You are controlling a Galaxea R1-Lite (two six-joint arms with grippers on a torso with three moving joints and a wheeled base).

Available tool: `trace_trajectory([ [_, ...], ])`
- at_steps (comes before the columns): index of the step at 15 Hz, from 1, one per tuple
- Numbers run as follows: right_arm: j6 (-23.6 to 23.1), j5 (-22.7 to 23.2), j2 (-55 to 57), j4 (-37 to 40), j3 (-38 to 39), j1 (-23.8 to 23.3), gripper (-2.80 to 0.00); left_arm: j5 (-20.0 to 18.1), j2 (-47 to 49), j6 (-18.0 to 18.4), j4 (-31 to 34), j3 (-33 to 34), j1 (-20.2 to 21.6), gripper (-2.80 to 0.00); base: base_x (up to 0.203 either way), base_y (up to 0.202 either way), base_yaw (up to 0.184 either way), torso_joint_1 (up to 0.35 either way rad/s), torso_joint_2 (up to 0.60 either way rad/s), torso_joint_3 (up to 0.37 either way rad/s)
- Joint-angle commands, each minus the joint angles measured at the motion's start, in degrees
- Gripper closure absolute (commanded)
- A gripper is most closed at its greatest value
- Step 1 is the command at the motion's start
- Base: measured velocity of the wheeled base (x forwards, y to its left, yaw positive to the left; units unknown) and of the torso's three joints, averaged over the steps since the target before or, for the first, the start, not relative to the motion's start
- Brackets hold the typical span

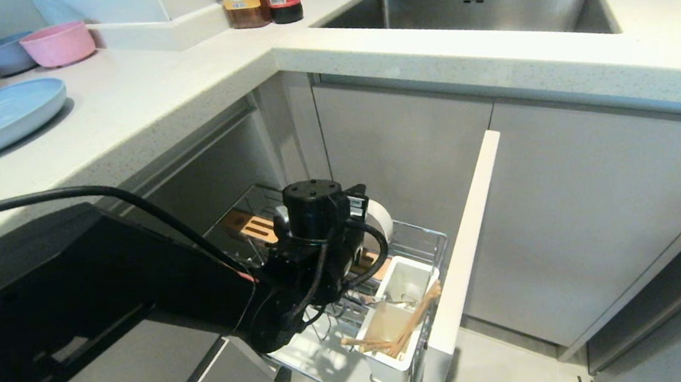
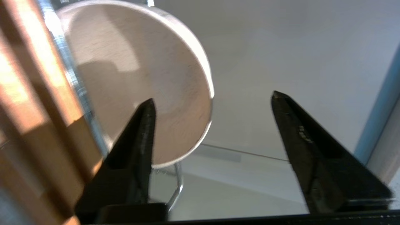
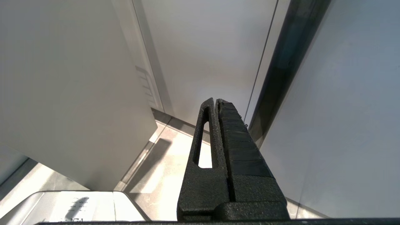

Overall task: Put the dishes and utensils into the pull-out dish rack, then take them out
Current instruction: Pick up the bowl and place it in the cupboard, then pick up the plate and place it in the cupboard

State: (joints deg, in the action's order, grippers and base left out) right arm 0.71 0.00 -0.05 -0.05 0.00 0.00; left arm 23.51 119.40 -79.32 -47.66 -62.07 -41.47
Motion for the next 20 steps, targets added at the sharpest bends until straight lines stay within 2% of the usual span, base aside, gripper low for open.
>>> trace_trajectory([
  [1,0.0,0.0,0.0,0.0,0.1,0.0,0.0,0.1,-3.3,-1.2,2.0,0.7,-0.1,-2.8,0.0,0.0,0.0,0.0,0.0,0.0],
  [3,0.0,0.0,0.0,0.0,0.1,0.0,0.0,0.1,-6.9,-2.7,6.3,1.3,-0.7,-2.8,0.0,0.0,0.0,0.0,0.0,0.0],
  [8,0.0,0.0,0.0,0.0,0.1,0.0,0.0,-0.1,-16.9,-3.3,17.6,1.8,-1.8,-2.8,0.0,0.0,0.0,0.0,0.0,0.0],
  [10,0.0,0.0,0.0,0.0,0.1,0.0,0.0,-0.2,-20.0,-5.0,21.8,2.5,-2.6,-2.8,0.0,0.0,0.0,0.0,0.0,0.0],
  [11,0.0,0.0,0.0,0.0,0.1,0.0,0.0,-0.1,-21.3,-5.5,23.3,2.6,-3.0,0.0,0.0,0.0,0.0,0.0,0.0,0.0],
  [15,0.0,0.0,0.0,0.0,0.1,0.0,0.0,-0.1,-26.6,-4.9,26.9,1.0,-3.8,0.0,0.0,0.0,0.0,0.0,0.0,0.0],
  [17,0.0,0.0,0.0,0.0,0.1,0.0,0.0,0.1,-27.7,1.9,26.8,-1.3,-4.6,0.0,0.0,0.0,0.0,0.0,0.0,0.0],
  [19,0.0,0.0,0.0,0.0,0.1,0.0,0.0,0.3,-29.6,12.6,26.4,-4.9,-5.6,0.0,0.0,0.0,0.0,0.0,0.0,0.0],
  [20,0.0,0.0,0.0,0.0,0.1,0.0,0.0,0.3,-30.7,15.9,26.3,-7.1,-6.2,0.0,0.0,0.0,0.0,0.0,0.0,0.0],
])
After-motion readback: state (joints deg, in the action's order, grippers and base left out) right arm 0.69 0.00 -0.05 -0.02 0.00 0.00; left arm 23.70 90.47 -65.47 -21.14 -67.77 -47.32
